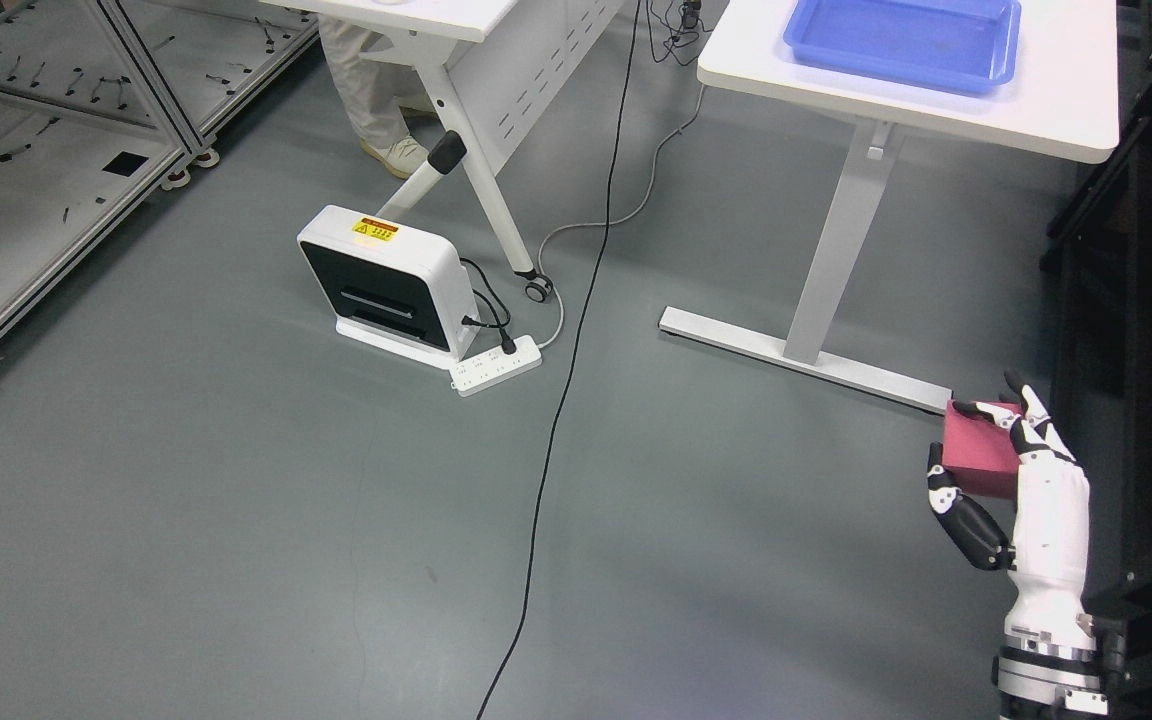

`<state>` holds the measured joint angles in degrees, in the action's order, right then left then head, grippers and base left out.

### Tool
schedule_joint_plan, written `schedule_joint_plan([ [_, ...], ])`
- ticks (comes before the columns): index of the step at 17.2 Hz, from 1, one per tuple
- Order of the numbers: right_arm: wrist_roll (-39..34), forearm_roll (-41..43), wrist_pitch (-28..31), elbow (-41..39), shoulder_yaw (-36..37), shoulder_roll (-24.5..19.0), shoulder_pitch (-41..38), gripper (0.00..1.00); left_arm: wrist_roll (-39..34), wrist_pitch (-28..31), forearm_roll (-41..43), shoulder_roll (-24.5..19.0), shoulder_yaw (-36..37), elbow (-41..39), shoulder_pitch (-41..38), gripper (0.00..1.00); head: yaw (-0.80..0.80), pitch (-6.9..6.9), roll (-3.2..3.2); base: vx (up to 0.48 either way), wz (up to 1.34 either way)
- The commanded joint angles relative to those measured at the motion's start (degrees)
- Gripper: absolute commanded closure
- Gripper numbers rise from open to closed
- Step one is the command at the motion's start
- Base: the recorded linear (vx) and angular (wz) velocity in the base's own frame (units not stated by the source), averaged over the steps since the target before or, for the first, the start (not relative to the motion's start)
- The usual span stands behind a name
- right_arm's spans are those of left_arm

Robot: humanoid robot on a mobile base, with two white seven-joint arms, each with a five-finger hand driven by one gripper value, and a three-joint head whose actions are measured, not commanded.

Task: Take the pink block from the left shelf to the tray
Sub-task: 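Turn and drive toward the blue tray holding the cube in the right hand, then lower the pink cube into the blue tray and open the right hand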

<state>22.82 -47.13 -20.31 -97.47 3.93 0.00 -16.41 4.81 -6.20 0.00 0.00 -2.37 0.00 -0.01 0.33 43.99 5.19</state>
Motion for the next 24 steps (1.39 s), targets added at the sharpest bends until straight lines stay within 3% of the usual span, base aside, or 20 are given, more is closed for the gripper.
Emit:
schedule_joint_plan([
  [1, 0.0, -0.1, 0.0, 0.0, -0.2, 1.0, 0.2, 0.97, 0.0, 0.0, 0.1, -1.0, 0.0, -1.0, 1.3, 0.00, 0.00, 0.00, 0.00, 0.356, -0.06],
  [24, -0.1, 0.0, -0.8, -0.1, -0.1, 1.0, 0.4, 0.96, 0.0, 0.0, 0.1, -1.0, 0.0, -1.0, 1.3, 0.00, 0.00, 0.00, 0.00, 0.416, -0.10],
])
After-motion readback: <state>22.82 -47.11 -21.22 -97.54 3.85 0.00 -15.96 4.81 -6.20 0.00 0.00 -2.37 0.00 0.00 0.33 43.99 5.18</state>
